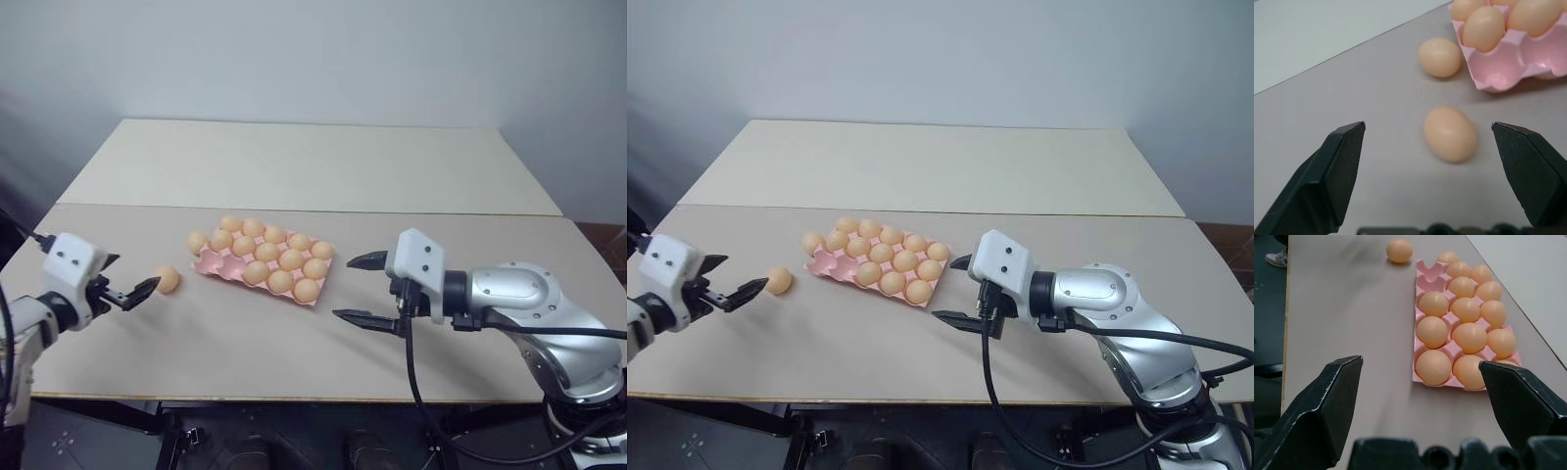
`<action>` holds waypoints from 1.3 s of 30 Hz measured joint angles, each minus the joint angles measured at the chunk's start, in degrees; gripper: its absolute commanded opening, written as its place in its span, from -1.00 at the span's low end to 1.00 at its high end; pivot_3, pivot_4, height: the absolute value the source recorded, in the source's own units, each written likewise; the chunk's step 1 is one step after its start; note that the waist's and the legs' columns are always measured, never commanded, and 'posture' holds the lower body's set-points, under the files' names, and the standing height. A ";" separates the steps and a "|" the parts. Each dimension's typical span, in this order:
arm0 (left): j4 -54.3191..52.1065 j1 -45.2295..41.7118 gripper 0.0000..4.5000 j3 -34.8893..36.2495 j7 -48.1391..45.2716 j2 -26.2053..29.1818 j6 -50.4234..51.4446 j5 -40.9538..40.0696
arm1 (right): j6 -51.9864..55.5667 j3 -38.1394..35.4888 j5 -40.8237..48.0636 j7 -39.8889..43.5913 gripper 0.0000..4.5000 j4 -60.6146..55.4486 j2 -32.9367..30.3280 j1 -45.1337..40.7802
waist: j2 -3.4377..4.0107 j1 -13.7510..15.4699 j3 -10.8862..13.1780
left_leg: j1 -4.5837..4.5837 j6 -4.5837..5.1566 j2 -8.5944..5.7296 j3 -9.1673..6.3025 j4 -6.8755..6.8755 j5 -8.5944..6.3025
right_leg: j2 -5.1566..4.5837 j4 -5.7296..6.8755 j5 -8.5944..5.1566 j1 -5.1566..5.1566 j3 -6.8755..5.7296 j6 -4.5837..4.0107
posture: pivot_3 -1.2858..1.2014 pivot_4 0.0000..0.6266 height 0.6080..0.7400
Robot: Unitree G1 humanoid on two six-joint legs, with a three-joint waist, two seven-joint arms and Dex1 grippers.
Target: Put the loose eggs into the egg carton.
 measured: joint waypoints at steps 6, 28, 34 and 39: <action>4.75 -5.35 1.00 -6.60 5.35 -3.60 1.87 2.63 | 0.45 0.25 0.79 -2.74 0.99 -0.42 -0.03 0.13 | -0.01 -0.06 0.00 | -0.02 0.00 0.00 -0.03 0.02 0.00 | 0.02 0.01 0.00 0.00 -0.01 0.00 | 0.03 -0.52 1.00; 15.90 -13.36 -0.21 -12.90 6.03 -4.55 1.04 6.34 | 3.02 0.27 2.09 -9.26 1.00 -3.82 -1.36 3.64 | -0.01 0.10 -0.01 | 0.00 0.00 -0.02 -0.04 0.07 0.00 | 0.00 0.03 0.00 0.04 -0.02 0.00 | 0.03 -0.52 1.00; 15.65 -12.20 -0.21 -11.96 5.85 -1.82 -0.19 7.20 | 3.00 0.33 2.00 -9.30 1.00 -3.74 -2.09 3.64 | -0.01 -0.29 0.00 | -0.03 0.00 -0.01 -0.04 0.06 0.00 | 0.02 0.03 0.00 -0.01 -0.01 0.00 | 0.03 -0.52 1.00; 13.93 -10.57 -0.21 -4.59 -0.92 -1.70 -10.03 1.74 | 2.54 0.35 1.82 -9.45 1.00 -3.66 -2.39 3.64 | -0.01 0.01 0.00 | -0.04 0.00 -0.01 -0.03 0.07 0.00 | -0.02 0.01 0.00 0.01 -0.02 0.00 | 0.03 -0.52 1.00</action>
